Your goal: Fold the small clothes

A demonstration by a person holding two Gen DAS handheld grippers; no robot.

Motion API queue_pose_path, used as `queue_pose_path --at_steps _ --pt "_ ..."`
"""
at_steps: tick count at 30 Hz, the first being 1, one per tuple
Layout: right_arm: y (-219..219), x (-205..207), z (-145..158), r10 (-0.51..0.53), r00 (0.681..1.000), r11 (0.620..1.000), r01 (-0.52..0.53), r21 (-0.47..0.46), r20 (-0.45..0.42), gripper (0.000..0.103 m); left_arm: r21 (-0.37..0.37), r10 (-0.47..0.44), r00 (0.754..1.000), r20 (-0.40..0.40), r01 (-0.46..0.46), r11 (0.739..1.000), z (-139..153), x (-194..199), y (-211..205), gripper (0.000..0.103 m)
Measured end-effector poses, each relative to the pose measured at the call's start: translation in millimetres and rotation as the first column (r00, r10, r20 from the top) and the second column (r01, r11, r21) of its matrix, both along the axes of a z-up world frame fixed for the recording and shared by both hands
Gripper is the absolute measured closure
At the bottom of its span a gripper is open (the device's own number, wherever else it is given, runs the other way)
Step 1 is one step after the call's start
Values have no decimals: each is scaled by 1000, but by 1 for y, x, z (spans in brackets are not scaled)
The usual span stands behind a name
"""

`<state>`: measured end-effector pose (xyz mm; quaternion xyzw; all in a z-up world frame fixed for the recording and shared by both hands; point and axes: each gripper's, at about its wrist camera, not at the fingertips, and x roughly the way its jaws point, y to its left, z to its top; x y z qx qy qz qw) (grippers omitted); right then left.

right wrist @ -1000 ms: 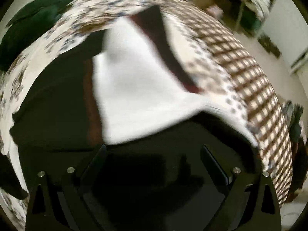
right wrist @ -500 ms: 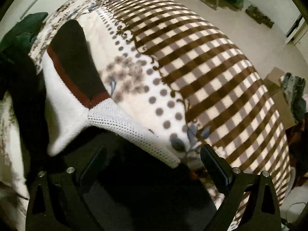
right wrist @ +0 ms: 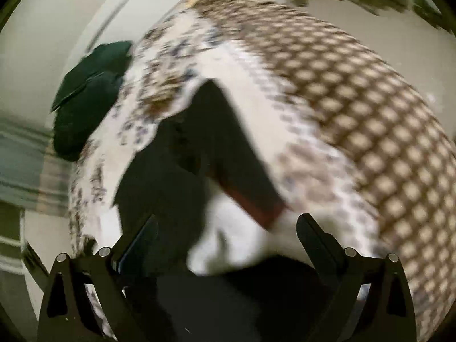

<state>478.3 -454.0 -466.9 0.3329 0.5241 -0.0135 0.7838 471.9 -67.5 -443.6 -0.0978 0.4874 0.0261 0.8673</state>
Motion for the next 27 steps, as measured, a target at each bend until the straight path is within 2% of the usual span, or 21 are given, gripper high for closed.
queue_pose_path --at_steps 3,6,7,8,9,10,13,14,16,21,25,26,27 --pt "16 38 -24 0 996 993 -10 -115 -89 3 16 61 997 -48 -60 998 -17 -8 25 13" --pt "21 58 -36 -26 995 985 9 -173 -95 4 61 87 995 -42 -85 995 -23 -14 40 13" --pt "25 61 -35 -15 997 985 3 -175 -71 13 73 93 995 -39 -90 993 -25 -14 43 13" --pt "28 60 -32 -6 999 981 -4 -196 -49 56 81 107 994 -35 -104 991 -25 -15 48 13" --pt "37 62 -28 12 999 967 -23 -255 -44 83 79 117 993 -33 -115 990 -25 -14 54 13" --pt "42 63 -23 16 999 954 -30 -299 -48 89 69 130 991 -35 -127 990 -27 -12 59 13" --pt "37 49 5 -22 999 950 32 -311 34 91 42 153 987 -41 -151 988 -28 -6 70 13" --pt "28 40 14 -61 996 948 77 -310 61 97 39 154 987 -38 -153 988 -28 -2 71 13" --pt "11 27 22 -115 991 939 133 -317 73 97 40 144 989 -23 -143 989 -28 6 72 13" --pt "-28 9 2 -186 982 939 178 -295 -2 97 63 113 993 -30 -111 992 -34 36 64 13" --pt "-34 2 -7 -177 984 934 166 -317 -7 97 91 91 995 -44 -87 992 -46 59 58 13" --pt "-34 2 -13 -166 986 941 153 -301 -17 97 106 75 995 -68 -67 992 -55 67 55 13" --pt "-36 6 -28 -132 989 962 112 -249 -66 97 128 63 993 -97 -50 991 -65 75 53 13"
